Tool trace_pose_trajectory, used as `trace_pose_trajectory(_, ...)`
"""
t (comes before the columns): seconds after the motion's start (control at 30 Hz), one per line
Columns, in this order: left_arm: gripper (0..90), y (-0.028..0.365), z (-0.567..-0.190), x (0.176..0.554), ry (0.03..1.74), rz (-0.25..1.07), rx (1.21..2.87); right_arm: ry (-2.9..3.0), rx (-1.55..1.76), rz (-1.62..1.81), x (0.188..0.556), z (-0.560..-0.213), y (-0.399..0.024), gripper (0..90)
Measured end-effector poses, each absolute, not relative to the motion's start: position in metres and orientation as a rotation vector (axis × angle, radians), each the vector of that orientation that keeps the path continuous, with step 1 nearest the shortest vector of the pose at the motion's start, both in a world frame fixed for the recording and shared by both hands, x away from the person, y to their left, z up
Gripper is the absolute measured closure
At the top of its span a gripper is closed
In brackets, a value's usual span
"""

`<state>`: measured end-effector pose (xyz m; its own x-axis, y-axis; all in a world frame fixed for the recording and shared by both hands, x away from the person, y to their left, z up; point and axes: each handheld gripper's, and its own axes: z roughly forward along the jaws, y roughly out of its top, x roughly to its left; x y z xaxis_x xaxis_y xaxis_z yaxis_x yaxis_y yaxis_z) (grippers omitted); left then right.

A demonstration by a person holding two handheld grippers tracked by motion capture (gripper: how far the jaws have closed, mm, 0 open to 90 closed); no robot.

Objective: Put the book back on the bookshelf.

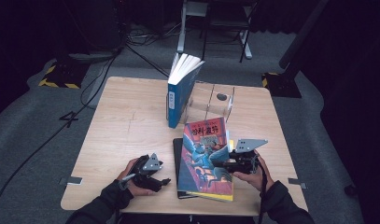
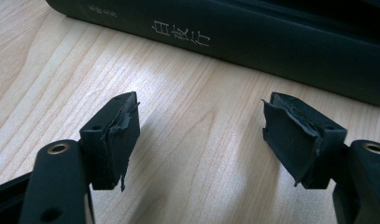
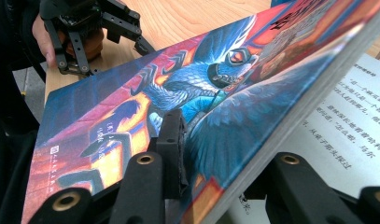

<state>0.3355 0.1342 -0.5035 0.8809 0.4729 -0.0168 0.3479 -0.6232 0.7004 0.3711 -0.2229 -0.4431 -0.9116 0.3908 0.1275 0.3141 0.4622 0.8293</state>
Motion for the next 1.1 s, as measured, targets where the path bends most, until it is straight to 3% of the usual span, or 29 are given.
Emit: trace_pose_trajectory(1.1,35.0,0.118,-0.477,0.386,0.625,0.378,2.212,2.528,0.56,1.513,0.363,-0.438,-0.222,71.2)
